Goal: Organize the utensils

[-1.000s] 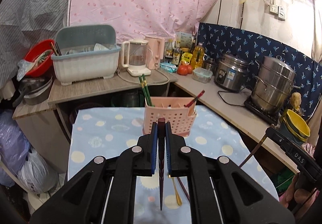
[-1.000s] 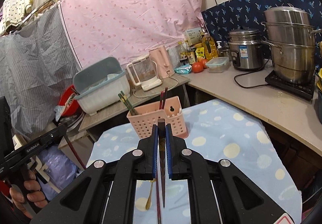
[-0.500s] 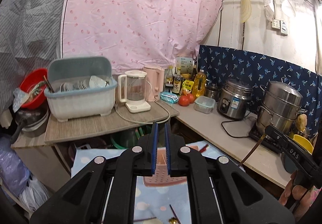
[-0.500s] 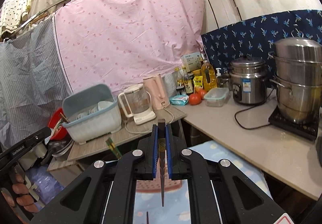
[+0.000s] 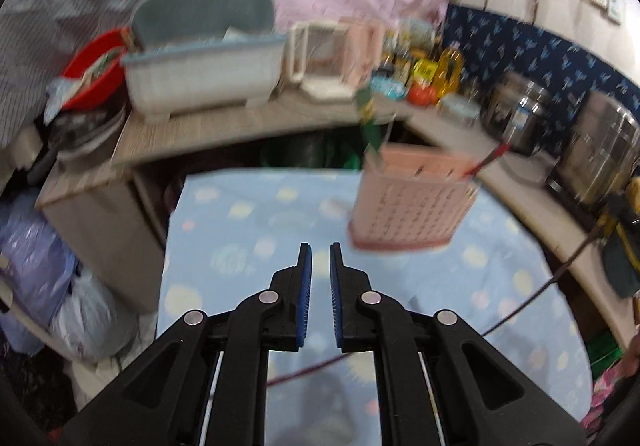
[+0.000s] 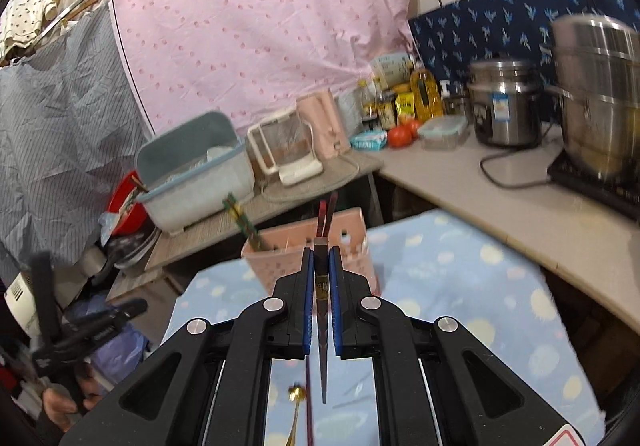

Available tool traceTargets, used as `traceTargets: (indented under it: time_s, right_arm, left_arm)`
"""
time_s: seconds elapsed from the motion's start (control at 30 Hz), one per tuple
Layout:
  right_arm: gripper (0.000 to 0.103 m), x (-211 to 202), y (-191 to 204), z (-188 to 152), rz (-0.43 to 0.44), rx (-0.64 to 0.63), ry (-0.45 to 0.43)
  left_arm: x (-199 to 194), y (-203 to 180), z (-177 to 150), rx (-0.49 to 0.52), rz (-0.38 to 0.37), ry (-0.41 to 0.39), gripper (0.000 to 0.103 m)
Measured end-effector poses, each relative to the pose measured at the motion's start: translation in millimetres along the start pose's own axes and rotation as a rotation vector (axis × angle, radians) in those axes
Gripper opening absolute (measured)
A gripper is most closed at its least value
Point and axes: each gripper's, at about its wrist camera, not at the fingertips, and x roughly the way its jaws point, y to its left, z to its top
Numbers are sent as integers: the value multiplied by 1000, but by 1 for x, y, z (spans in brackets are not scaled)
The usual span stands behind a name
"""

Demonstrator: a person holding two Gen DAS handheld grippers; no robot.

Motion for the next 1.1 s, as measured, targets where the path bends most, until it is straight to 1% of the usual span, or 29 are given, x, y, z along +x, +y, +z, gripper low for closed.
traceTargets:
  time_s: [0.07, 0.1, 0.2, 0.23, 0.3, 0.4, 0.43, 0.47, 0.57, 0.63, 0.73, 0.8, 0.83, 0.87, 0.9, 0.97, 1.03, 1.1]
  right_arm:
    - [8, -3, 1, -13, 1, 8, 26]
    - [8, -4, 2, -18, 1, 11, 36]
    - [8, -10, 5, -32, 3, 18, 59]
    - [8, -13, 6, -36, 2, 20, 63]
    - [8, -18, 9, -39, -5, 18, 58]
    - [8, -24, 13, -42, -5, 14, 58]
    - [8, -26, 14, -43, -5, 11, 59]
    - [8, -27, 16, -44, -6, 9, 59]
    - [8, -31, 18, -46, -8, 8, 58]
    - [8, -34, 17, -47, -10, 10, 55]
    - [8, -39, 14, -50, -16, 17, 51]
    - [8, -42, 10, -51, -21, 24, 51]
    - [8, -43, 8, -52, -23, 27, 51]
    - [8, -45, 6, -53, -24, 30, 52]
    - [8, -47, 4, -54, -26, 33, 53]
    - [8, -51, 2, -57, -28, 36, 55]
    - [8, -53, 0, -59, -27, 40, 57]
    - [8, -56, 0, -60, -26, 40, 57]
  left_arm:
    - [15, 15, -20, -3, 21, 62, 20]
    - [24, 25, -30, -8, 33, 96, 21]
    - [49, 47, -57, -19, 69, 186, 21]
    - [57, 54, -67, -22, 65, 215, 21]
    - [70, 64, -81, -37, 85, 262, 21]
    - [83, 77, -103, -74, 79, 327, 20]
    - [83, 79, -109, -88, 65, 338, 21]
    - [78, 78, -112, -89, 65, 320, 21]
    - [67, 70, -123, -86, 28, 329, 21]
    - [58, 58, -131, -62, 16, 330, 21]
    - [44, 42, -142, -57, -36, 335, 24]
    - [32, 36, -148, -73, -68, 328, 31]
    - [28, 34, -151, -83, -82, 324, 40]
    - [22, 31, -157, -92, -93, 322, 48]
    - [18, 28, -161, -93, -102, 324, 49]
    - [11, 20, -171, -70, -102, 332, 49]
    - [5, 13, -178, -32, -76, 322, 49]
    - [2, 9, -181, -15, -60, 317, 48]
